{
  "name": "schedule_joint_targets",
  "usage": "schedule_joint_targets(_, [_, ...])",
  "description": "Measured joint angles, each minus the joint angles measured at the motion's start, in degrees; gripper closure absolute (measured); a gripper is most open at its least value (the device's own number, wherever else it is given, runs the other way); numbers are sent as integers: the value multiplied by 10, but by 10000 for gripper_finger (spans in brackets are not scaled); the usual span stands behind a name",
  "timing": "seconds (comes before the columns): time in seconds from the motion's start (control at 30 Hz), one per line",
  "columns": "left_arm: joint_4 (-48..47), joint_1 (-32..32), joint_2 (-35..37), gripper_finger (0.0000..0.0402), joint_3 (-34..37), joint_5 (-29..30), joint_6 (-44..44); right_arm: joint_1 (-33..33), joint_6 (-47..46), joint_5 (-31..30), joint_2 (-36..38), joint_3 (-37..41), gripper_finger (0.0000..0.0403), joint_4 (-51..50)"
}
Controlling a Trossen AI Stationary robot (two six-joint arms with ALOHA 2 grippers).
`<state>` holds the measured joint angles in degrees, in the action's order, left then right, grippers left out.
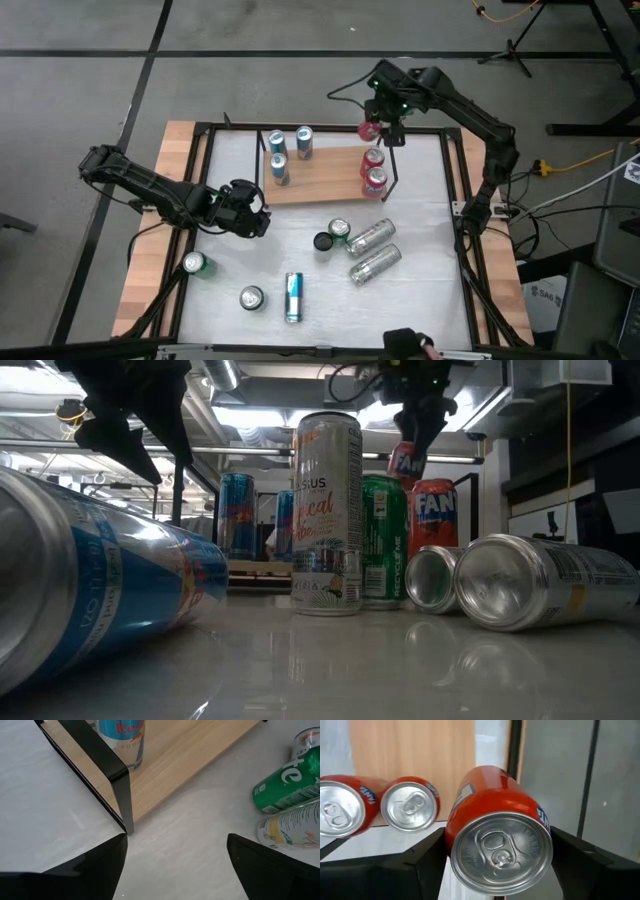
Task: Sort soda cans
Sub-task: Put the orange soda can on the shelf and align with the other orange soda cans
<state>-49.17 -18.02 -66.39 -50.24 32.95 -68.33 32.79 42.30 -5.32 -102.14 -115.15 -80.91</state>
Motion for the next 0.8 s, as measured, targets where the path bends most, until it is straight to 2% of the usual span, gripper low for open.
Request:
schedule_joint_targets(0.5, [0, 0, 0, 66, 0, 3, 0, 6, 18, 5, -66, 0, 113, -7])
schedule_joint_targets(0.8, [0, 0, 0, 66, 0, 6, 0, 27, 18, 38, -78, 1, 114, -28])
